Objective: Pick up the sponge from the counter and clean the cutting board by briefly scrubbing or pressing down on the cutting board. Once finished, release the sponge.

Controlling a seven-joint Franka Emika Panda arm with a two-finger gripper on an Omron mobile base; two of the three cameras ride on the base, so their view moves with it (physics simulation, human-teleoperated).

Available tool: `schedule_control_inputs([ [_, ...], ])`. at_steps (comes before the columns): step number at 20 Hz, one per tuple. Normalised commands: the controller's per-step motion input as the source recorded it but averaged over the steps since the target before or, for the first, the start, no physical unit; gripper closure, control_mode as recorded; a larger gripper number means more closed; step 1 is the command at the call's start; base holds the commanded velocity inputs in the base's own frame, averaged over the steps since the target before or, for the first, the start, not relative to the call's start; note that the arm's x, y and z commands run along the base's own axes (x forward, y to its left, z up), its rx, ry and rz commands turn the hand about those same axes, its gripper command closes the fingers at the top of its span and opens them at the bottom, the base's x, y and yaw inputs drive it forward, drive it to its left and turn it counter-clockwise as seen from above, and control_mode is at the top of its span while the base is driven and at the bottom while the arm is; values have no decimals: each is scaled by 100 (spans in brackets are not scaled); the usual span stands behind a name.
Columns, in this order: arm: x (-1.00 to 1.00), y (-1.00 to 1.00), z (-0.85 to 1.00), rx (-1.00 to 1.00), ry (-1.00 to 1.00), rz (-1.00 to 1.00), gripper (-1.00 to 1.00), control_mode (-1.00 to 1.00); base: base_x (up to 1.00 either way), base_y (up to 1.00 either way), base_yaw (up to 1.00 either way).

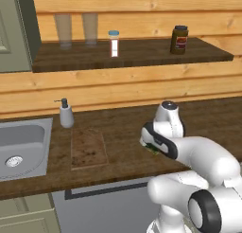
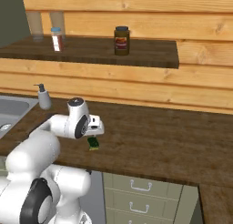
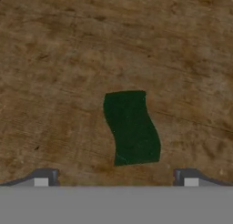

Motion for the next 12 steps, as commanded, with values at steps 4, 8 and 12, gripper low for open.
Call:
schedule_control_inputs([
  [4,18,0,-19,0,5,4,-100,-100,0,0,0],
  [8,6,-1,-29,0,5,5,-100,-100,0,0,0],
  [12,1,-6,-17,0,1,7,-100,-100,0,0,0],
])
